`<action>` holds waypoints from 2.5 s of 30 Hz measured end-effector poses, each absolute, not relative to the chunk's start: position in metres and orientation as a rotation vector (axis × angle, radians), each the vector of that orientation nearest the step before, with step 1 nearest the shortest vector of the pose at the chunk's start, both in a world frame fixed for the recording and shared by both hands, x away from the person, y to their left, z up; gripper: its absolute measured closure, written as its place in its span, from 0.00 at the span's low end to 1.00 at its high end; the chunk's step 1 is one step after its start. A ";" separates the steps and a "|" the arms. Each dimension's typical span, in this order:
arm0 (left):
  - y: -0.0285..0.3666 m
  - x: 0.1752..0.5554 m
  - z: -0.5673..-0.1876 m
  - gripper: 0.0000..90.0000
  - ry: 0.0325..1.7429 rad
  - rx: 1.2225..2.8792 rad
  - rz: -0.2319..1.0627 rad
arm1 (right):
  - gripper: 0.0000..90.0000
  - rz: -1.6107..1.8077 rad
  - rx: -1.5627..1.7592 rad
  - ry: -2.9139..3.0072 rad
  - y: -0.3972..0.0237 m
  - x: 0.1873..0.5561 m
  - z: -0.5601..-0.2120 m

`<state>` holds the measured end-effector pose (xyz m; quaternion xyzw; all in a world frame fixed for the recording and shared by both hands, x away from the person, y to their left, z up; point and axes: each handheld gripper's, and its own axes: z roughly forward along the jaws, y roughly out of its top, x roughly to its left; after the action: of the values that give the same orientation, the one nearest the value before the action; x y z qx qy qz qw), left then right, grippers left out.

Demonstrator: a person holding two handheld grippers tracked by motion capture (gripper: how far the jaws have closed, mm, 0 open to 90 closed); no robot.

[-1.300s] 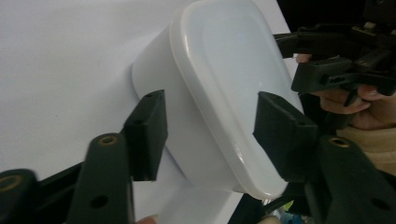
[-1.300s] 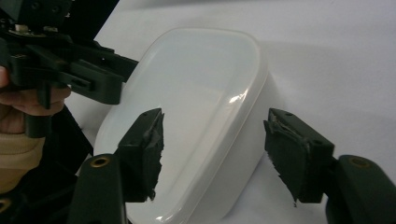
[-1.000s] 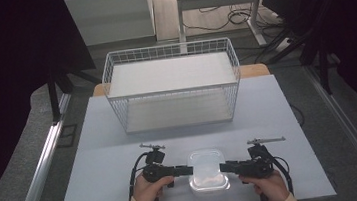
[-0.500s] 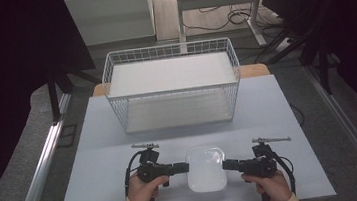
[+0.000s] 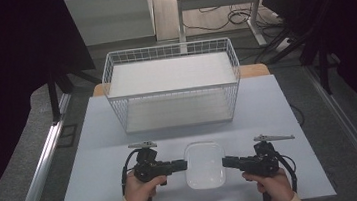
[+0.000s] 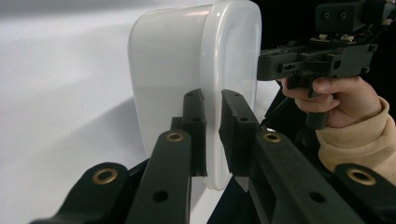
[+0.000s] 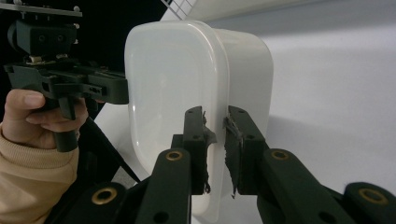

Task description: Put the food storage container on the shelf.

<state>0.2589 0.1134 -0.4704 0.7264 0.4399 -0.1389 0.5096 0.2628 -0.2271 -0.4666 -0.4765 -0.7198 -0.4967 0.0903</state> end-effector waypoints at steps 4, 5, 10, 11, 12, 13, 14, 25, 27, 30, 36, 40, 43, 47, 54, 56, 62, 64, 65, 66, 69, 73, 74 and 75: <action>0.114 0.258 -0.464 0.89 1.046 1.750 -0.307 | 0.87 -1.499 -1.391 -2.170 -0.226 0.262 -0.458; 0.114 0.258 -0.462 0.89 1.044 1.747 -0.302 | 0.87 -1.508 -1.386 -2.177 -0.226 0.262 -0.456; 0.117 0.261 -0.452 0.89 1.030 1.744 -0.260 | 0.87 -1.541 -1.356 -2.219 -0.222 0.267 -0.444; 0.117 0.263 -0.449 0.89 1.025 1.742 -0.249 | 0.87 -1.555 -1.348 -2.230 -0.221 0.270 -0.440; 0.117 0.263 -0.449 0.89 1.025 1.742 -0.249 | 0.87 -1.555 -1.348 -2.230 -0.221 0.270 -0.440; 0.118 0.267 -0.446 0.89 1.023 1.743 -0.239 | 0.87 -1.562 -1.335 -2.244 -0.221 0.274 -0.436; 0.118 0.267 -0.446 0.89 1.023 1.743 -0.239 | 0.87 -1.562 -1.335 -2.244 -0.221 0.274 -0.436; 0.127 0.283 -0.414 0.89 0.989 1.739 -0.165 | 0.88 -1.627 -1.268 -2.286 -0.212 0.295 -0.405; 0.129 0.286 -0.407 0.89 0.983 1.736 -0.151 | 0.88 -1.642 -1.258 -2.292 -0.210 0.298 -0.399; 0.130 0.288 -0.399 0.89 0.975 1.736 -0.131 | 0.88 -1.655 -1.250 -2.298 -0.208 0.300 -0.392; 0.135 0.297 -0.379 0.89 0.959 1.734 -0.085 | 0.88 -1.686 -1.222 -2.340 -0.202 0.311 -0.368; 0.138 0.304 -0.370 0.89 0.964 1.734 -0.069 | 0.88 -1.690 -1.202 -2.381 -0.197 0.319 -0.355; 0.141 0.309 -0.366 0.89 0.972 1.721 -0.072 | 0.88 -1.692 -1.194 -2.386 -0.194 0.325 -0.351; 0.144 0.316 -0.356 0.89 0.966 1.717 -0.054 | 0.88 -1.696 -1.189 -2.390 -0.189 0.334 -0.341; 0.149 0.327 -0.341 0.89 0.954 1.702 -0.045 | 0.88 -1.720 -1.172 -2.411 -0.185 0.344 -0.323; 0.150 0.330 -0.335 0.89 0.947 1.699 -0.034 | 0.87 -1.721 -1.168 -2.418 -0.184 0.348 -0.317; 0.154 0.344 -0.324 0.89 0.945 1.698 -0.026 | 0.87 -1.723 -1.170 -2.430 -0.179 0.361 -0.303; 0.156 0.348 -0.321 0.89 0.944 1.701 -0.018 | 0.87 -1.722 -1.171 -2.437 -0.177 0.365 -0.299; 0.156 0.350 -0.318 0.89 0.946 1.697 -0.017 | 0.88 -1.722 -1.169 -2.440 -0.176 0.366 -0.298; 0.157 0.352 -0.316 0.89 0.944 1.699 -0.014 | 0.88 -1.722 -1.167 -2.443 -0.175 0.369 -0.295; 0.160 0.359 -0.310 0.89 0.942 1.695 -0.012 | 0.88 -1.728 -1.161 -2.445 -0.172 0.377 -0.288; 0.162 0.369 -0.308 0.89 0.938 1.694 -0.028 | 0.88 -1.722 -1.159 -2.454 -0.171 0.383 -0.283; 0.162 0.372 -0.307 0.89 0.940 1.693 -0.030 | 0.88 -1.720 -1.160 -2.454 -0.170 0.387 -0.281; 0.162 0.374 -0.306 0.89 0.940 1.692 -0.031 | 0.88 -1.716 -1.162 -2.452 -0.170 0.390 -0.280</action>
<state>0.3740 0.1623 -0.3056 0.7200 0.4000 -0.0132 0.5670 0.3896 -0.1698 -0.2798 -0.3617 -0.7633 -0.5342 -0.0347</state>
